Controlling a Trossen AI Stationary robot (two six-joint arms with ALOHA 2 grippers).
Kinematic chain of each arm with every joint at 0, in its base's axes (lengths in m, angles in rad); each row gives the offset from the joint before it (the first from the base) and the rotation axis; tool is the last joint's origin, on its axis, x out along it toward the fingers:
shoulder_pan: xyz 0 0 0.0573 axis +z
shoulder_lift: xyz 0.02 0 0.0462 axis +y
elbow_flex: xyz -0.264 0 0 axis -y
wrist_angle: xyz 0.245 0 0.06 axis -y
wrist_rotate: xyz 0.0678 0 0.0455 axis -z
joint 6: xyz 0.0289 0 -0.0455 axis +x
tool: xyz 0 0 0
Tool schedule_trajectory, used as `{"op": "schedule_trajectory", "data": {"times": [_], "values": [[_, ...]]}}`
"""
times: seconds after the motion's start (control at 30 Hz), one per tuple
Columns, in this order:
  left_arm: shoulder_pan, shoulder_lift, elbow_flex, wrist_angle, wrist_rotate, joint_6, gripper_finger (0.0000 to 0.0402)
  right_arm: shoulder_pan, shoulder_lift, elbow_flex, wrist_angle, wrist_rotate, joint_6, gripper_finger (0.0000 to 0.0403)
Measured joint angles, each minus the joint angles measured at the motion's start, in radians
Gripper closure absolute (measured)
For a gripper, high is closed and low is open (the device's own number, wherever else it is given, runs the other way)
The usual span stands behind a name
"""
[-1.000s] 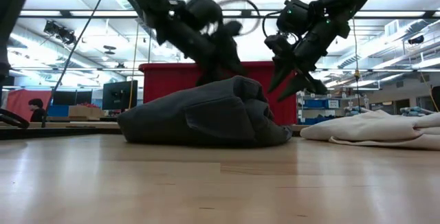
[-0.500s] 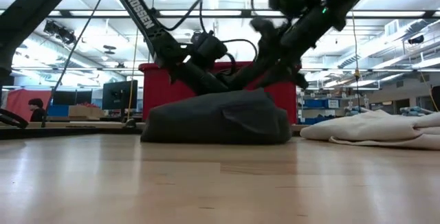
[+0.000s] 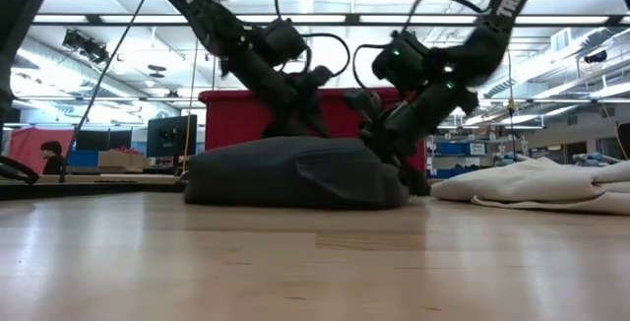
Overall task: Fold Laundry from Bin
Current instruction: Fold the black shorts
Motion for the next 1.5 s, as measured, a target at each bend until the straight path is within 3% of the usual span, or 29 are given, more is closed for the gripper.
{"op": "schedule_trajectory", "data": {"times": [0.17, 0.37, 0.53, 0.7, 0.87, 1.17, 1.5], "values": [[-0.004, -0.028, -0.003, -0.233, -0.052, 0.089, 0.0247, -0.019, -0.004, -0.144, 0.279, -0.030, 0.097, 0.0396], [-0.002, -0.025, -0.130, -0.193, -0.011, 0.067, 0.0247, -0.082, 0.001, -0.238, 0.504, -0.154, 0.192, 0.0396], [0.009, -0.037, -0.199, -0.159, -0.002, 0.006, 0.0247, -0.100, -0.095, -0.236, 0.589, -0.060, 0.232, 0.0395], [-0.001, -0.060, -0.195, -0.144, -0.014, -0.019, 0.0247, -0.145, -0.097, -0.136, 0.453, -0.034, 0.155, 0.0396], [0.016, -0.084, -0.193, -0.119, -0.025, -0.034, 0.0247, -0.203, -0.044, -0.046, 0.190, 0.069, 0.046, 0.0396], [0.103, -0.086, -0.198, -0.126, -0.007, -0.023, 0.0247, -0.255, 0.050, -0.048, 0.219, -0.017, 0.045, 0.0397], [0.116, -0.290, -0.198, -0.132, 0.077, 0.102, 0.0263, -0.150, -0.146, -0.044, 0.139, 0.023, -0.007, 0.0400]]}}
